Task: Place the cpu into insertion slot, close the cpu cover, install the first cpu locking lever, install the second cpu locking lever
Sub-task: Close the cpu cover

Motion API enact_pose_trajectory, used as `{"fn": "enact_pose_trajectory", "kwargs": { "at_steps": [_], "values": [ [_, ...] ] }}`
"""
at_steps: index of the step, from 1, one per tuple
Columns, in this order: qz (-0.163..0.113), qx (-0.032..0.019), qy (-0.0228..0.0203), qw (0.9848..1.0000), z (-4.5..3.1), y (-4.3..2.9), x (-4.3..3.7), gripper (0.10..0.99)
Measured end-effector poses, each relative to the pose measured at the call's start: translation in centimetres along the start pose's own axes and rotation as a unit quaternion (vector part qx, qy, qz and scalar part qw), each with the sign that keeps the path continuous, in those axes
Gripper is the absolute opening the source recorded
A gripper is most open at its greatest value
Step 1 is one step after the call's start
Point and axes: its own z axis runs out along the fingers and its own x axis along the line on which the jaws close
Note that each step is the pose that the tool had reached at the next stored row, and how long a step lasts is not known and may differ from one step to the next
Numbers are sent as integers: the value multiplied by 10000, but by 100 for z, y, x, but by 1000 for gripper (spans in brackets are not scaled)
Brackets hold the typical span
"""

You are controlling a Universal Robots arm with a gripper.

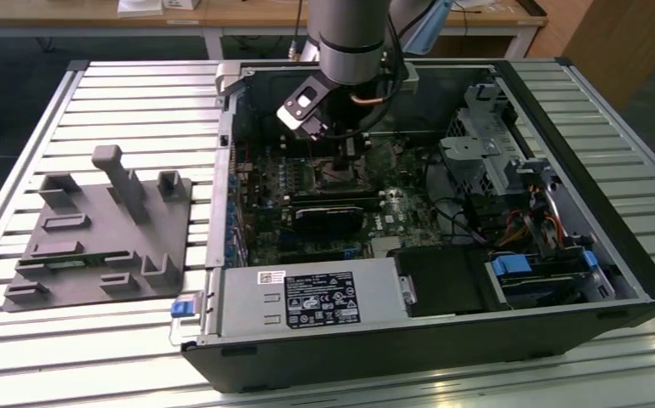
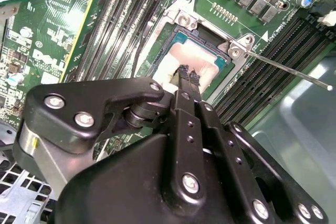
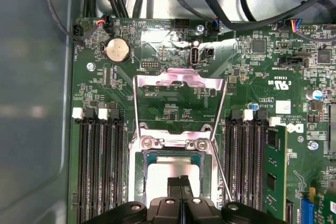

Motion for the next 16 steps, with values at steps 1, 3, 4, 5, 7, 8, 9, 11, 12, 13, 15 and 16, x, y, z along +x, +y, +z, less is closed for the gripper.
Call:
{"fn": "enact_pose_trajectory", "kwargs": {
  "at_steps": [1,3,4,5,7,8,9,11,12,13,15,16],
  "values": [
    [0,0,0,10000,-13,0,0,106],
    [0,0,0,10000,-41,1,0,106],
    [0,0,0,10000,-57,1,0,106],
    [0,0,0,10000,-73,2,1,106],
    [0,0,-1,10000,-110,3,1,106],
    [0,0,-1,10000,-134,3,1,106],
    [0,0,0,10000,-159,4,2,106],
    [0,0,0,10000,-204,5,2,106],
    [0,0,0,10000,-232,5,2,106],
    [0,0,-1,10000,-262,6,2,106],
    [0,0,0,10000,-325,8,3,106],
    [0,0,-1,10000,-364,9,4,106]
  ]
}}
